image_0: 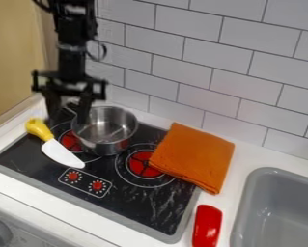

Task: Move the silver pot to the left

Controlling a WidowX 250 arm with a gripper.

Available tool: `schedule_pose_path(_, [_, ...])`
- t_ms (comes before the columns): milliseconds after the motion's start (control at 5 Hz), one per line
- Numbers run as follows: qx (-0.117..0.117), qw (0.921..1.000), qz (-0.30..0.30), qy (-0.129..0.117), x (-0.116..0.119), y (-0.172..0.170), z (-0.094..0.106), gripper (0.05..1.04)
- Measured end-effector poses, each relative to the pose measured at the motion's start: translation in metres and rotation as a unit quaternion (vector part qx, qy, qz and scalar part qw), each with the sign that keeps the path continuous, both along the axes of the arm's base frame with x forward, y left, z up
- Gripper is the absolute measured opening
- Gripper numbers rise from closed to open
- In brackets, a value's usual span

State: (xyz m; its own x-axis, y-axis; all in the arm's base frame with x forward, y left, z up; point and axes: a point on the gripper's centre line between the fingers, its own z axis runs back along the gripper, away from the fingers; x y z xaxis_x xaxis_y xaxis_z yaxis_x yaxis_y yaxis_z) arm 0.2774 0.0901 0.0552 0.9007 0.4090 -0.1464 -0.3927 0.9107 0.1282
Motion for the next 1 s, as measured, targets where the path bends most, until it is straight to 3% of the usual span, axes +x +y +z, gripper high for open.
schedule_pose_path(200, [0.031,0.9995,0.0,-0.005,-0.003,-0.006,0.027,1.014])
schedule_pose_path(400, [0.039,0.9981,-0.044,-0.02,-0.003,-0.034,0.05,1.009])
schedule_pose_path(600, [0.028,0.9906,-0.129,-0.036,0.0,-0.074,0.062,0.999])
schedule_pose_path(800, [0.027,0.9714,-0.234,-0.028,-0.005,-0.126,0.062,0.999])
schedule_pose_path(1000, [0.014,0.9563,-0.291,-0.023,-0.017,-0.17,0.062,0.999])
